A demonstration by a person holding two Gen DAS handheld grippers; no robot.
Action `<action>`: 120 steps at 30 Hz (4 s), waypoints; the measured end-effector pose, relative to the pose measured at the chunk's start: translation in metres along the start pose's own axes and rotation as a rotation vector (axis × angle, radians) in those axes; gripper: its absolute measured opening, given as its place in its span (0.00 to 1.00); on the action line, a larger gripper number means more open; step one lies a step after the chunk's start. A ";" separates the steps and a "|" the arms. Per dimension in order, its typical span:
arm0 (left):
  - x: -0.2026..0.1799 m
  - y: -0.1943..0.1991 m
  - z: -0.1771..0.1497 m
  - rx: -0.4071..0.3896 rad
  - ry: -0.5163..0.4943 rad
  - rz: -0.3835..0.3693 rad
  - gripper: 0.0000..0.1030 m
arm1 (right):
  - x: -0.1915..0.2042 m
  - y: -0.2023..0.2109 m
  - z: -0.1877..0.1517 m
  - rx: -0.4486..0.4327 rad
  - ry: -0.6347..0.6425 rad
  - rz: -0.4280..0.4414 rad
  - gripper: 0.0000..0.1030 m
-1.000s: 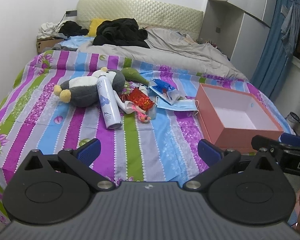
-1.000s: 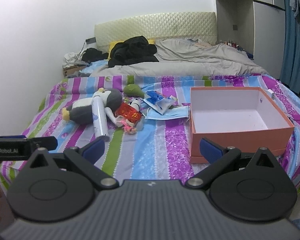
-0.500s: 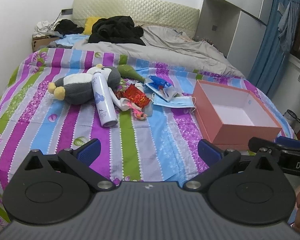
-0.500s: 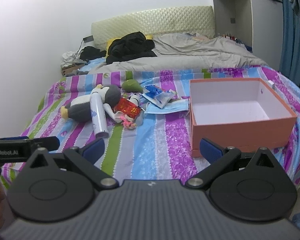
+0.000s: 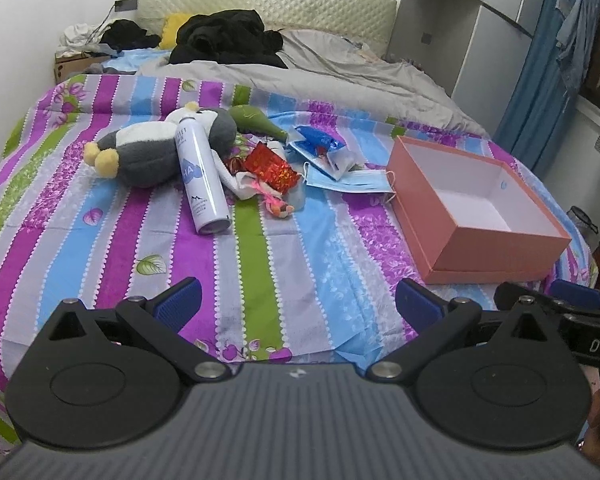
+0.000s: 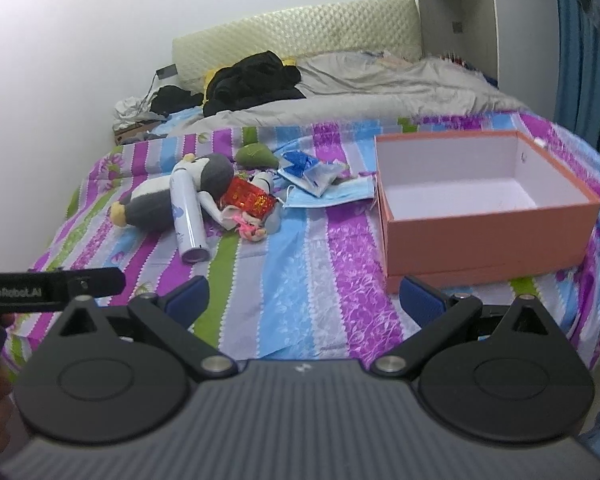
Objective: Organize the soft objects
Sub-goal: 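Reach the left tool to the pink bird while right tool reaches the blue mask, then close left gripper on pink bird while right gripper grasps the blue mask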
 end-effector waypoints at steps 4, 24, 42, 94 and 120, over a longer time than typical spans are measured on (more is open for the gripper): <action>0.005 -0.010 0.000 0.009 -0.009 0.014 1.00 | -0.003 -0.012 -0.004 0.018 -0.012 -0.001 1.00; 0.020 -0.124 0.021 0.085 0.032 0.030 1.00 | -0.020 -0.102 0.007 0.053 -0.079 -0.010 0.99; 0.034 -0.251 0.054 0.080 0.062 -0.018 1.00 | -0.014 -0.221 0.041 0.079 -0.152 0.033 0.75; 0.046 -0.357 0.060 0.054 0.155 -0.080 0.42 | -0.039 -0.372 0.059 0.145 -0.388 -0.035 0.04; 0.026 -0.212 0.037 0.012 0.083 -0.073 0.42 | 0.001 -0.225 0.019 0.183 -0.118 0.019 0.04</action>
Point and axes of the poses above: each gripper's, at about its wrist camera, not at the fingertips, and y roughly against the way its jaws point, x to its left, z to its top, the point moved 7 cm from there along -y, roughly the way its jaws point, and after that the axes turned 1 degree about -y, right-handed, at the moved point
